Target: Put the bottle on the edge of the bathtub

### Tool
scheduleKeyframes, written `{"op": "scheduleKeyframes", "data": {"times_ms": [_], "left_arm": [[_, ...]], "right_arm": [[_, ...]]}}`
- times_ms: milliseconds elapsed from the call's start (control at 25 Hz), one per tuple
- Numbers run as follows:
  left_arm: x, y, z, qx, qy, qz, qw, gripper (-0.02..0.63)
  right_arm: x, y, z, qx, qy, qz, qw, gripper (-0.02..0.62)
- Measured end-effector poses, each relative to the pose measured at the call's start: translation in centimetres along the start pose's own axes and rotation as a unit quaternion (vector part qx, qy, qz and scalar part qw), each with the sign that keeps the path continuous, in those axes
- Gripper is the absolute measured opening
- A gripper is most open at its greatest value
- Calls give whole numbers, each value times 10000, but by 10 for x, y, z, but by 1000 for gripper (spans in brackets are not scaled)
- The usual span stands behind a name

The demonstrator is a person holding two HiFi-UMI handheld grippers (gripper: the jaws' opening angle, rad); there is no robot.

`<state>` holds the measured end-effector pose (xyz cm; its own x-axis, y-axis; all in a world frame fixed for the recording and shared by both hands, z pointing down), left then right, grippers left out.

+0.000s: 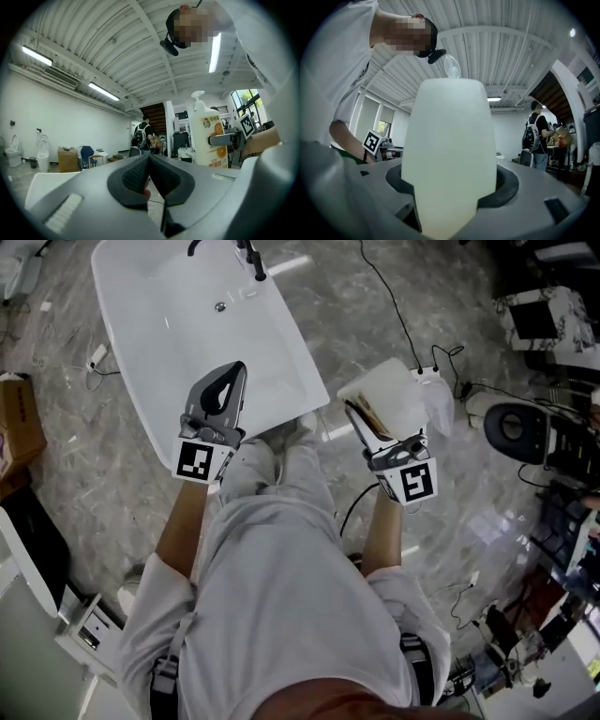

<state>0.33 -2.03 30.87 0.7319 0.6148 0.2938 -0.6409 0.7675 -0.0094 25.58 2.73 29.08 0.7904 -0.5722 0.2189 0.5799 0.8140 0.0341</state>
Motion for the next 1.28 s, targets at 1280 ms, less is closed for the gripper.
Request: {"op": "scheduleKeyframes", "data": {"times_ms": [1280], "left_arm": [[2,-75,390,-600,484,-349,9964,-3]], "right_arm": [[131,-201,414,102,-335,515,9981,350]]}}
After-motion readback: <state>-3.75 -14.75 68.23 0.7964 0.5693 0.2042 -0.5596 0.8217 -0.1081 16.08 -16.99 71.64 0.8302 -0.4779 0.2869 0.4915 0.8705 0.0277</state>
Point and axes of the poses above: the fingertips, and each gripper's own axes: y backward along the fingers, x to its right, z out of its underside, the point moved 5 cm from there along y, backward along the fingers, and after that the axes turned 14 degrees about -y, right-handed, at the moved point
